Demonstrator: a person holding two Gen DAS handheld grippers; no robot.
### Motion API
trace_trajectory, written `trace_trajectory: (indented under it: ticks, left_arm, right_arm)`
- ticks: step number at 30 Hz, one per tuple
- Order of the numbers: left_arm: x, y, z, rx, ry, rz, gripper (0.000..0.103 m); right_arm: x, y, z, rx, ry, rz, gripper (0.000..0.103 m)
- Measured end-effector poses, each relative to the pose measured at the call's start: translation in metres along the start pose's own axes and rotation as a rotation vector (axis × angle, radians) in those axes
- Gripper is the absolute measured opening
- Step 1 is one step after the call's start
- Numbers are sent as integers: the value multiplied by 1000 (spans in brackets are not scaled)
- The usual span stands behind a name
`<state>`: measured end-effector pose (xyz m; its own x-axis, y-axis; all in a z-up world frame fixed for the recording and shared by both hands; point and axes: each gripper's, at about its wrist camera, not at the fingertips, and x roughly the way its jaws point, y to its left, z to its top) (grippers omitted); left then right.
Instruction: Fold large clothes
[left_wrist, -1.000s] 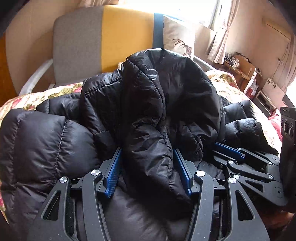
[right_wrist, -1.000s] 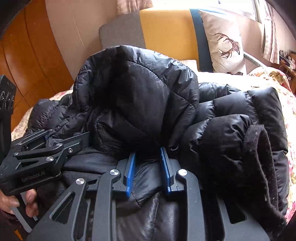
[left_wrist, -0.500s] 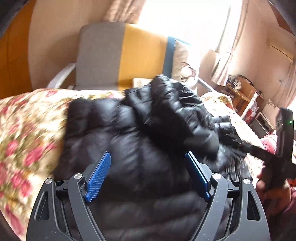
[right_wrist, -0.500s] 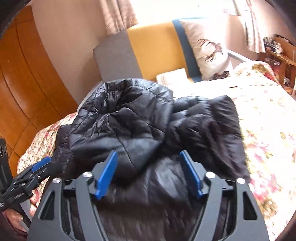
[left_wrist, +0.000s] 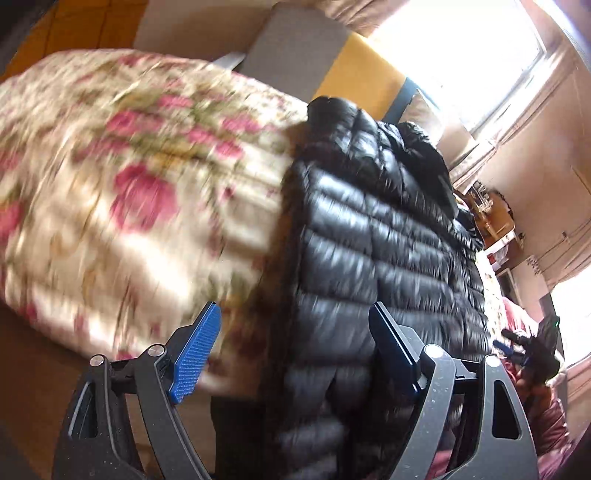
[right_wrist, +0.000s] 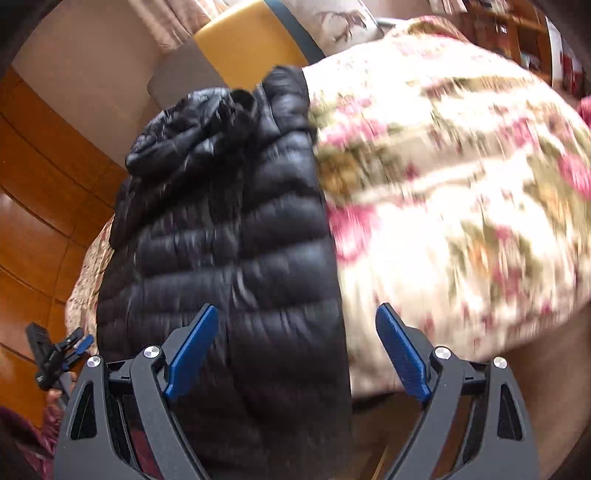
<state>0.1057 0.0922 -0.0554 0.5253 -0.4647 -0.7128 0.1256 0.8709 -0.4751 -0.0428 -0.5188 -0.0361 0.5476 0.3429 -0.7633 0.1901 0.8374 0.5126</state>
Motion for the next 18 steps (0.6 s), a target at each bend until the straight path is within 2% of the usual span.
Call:
trace_trajectory:
  ticks: [3,9,11,13,18]
  left_arm:
    - [6,-3,-17,20,34,38,81]
    - [15,-4,-46,45,111,15,81]
    - [18,-6,-51,68,117,55,81]
    - [17,-18,-54,139,111,116,80]
    - [17,-41,-65,290,99,197,80]
  right_arm:
    - [0,-11,-27,33,45,23,87]
    - [16,-23,-66,73,141,61,87]
    - [22,-28,-72,108,148,74,87]
    - [26,-29,-76,116,159,91,87]
    - [34,-12,-78,52,187,104,86]
